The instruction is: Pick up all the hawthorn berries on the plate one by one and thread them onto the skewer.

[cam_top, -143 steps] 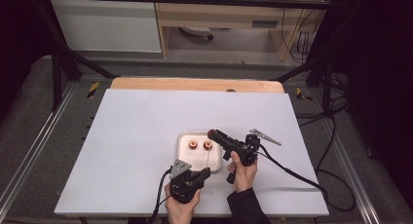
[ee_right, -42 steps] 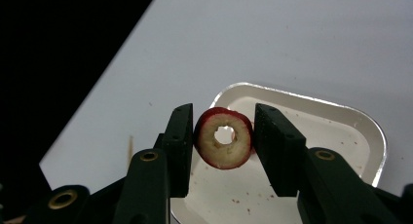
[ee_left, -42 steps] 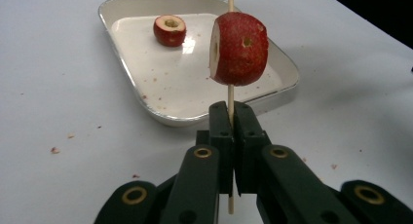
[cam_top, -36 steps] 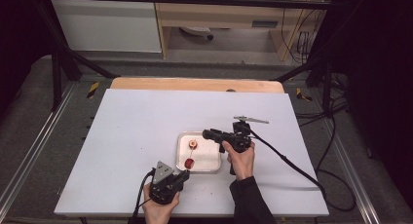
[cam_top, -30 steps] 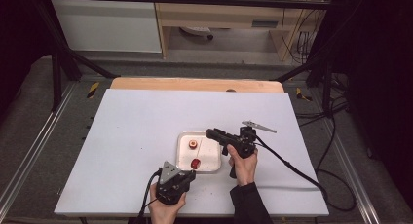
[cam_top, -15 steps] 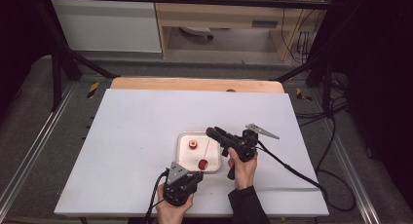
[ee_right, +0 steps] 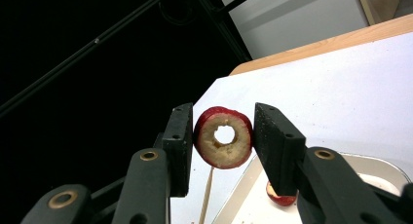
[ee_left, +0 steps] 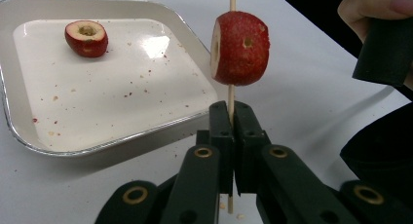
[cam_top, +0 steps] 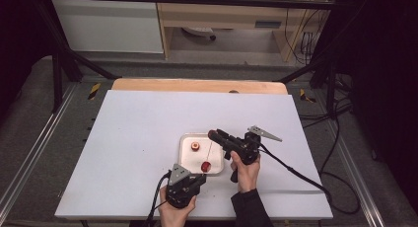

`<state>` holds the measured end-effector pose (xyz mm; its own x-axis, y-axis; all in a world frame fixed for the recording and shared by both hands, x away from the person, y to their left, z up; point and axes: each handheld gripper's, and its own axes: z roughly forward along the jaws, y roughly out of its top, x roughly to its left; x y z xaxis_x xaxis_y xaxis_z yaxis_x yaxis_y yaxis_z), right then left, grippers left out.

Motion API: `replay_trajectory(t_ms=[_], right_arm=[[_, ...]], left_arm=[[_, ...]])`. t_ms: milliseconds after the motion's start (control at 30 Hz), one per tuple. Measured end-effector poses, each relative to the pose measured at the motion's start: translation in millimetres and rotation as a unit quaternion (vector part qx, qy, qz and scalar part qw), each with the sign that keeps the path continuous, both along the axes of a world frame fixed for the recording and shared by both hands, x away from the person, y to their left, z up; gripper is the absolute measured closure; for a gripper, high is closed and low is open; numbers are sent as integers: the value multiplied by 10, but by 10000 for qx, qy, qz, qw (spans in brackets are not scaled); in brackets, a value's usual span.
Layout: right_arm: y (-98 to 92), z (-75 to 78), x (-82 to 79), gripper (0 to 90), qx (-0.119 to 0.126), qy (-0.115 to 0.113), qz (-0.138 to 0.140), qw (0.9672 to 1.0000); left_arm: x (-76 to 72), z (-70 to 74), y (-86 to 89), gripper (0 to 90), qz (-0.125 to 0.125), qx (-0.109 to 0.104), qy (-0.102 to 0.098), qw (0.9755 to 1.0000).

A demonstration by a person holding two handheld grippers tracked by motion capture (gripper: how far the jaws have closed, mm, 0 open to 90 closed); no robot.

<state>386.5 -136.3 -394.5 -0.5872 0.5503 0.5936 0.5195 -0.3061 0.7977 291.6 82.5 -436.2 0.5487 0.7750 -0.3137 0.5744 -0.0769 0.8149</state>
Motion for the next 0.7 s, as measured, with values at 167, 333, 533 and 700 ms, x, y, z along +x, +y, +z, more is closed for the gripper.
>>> replay_trajectory(t_ms=[167,333,533,700], right_arm=[[-3,4,1,607,9,8,13,10000],[-3,2,3,607,-9,24,22,10000],[19,-34,-1,607,-79,40,78,9999],[39,-74,-24,607,-244,-78,116,9996]], left_arm=[[0,2,6,883,30,-20,8,10000],[2,4,7,883,36,-44,-3,10000],[8,23,14,883,67,-176,25,9998],[25,17,28,884,94,-320,151,9993]])
